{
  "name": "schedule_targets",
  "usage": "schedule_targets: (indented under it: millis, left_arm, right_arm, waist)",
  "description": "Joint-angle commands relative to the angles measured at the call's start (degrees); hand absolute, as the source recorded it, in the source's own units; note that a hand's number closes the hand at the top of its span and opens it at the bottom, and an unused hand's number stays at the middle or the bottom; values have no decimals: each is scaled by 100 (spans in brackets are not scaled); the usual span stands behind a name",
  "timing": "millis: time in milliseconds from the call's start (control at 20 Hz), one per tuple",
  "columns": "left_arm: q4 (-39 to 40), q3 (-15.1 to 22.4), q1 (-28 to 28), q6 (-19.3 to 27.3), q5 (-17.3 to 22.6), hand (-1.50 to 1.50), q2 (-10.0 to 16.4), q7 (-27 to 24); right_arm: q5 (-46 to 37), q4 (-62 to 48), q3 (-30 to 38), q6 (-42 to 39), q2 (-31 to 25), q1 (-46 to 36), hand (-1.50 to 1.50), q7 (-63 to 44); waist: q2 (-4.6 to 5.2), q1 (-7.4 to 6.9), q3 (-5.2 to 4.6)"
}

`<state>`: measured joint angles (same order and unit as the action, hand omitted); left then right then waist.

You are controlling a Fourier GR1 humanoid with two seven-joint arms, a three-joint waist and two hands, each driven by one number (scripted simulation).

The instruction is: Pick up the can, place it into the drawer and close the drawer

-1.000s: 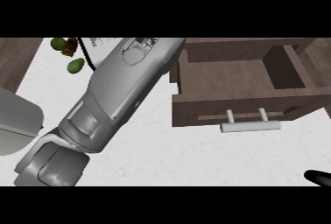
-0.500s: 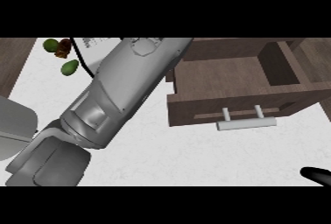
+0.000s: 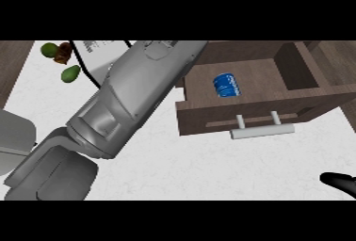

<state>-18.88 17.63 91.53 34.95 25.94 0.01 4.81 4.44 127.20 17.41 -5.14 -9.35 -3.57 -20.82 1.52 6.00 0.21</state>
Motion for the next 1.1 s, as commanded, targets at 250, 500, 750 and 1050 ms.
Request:
schedule_targets:
  millis: [250, 500, 750, 1050]
  left_arm:
    - [191, -110, 78, 86, 415, -150, -1, -296]
    - [152, -79, 98, 214, 637, -150, -1, -417]
    - [60, -145, 18, 117, 903, -150, -1, -581]
    - [267, -135, 141, 171, 837, -150, -1, -756]
  right_arm:
    - [-737, -99, -290, -307, -421, -166, -150, 554]
    - [-1712, -328, -783, -347, -667, -381, -150, 904]
    - [-2826, -775, -1341, -186, -855, -797, -150, 932]
    - [-3856, -1985, -1821, 57, -1011, -1329, -150, 1459]
  waist:
    - [34, -71, -5]
    - [46, -88, -6]
    - [20, -205, -12]
    - [19, -368, -8]
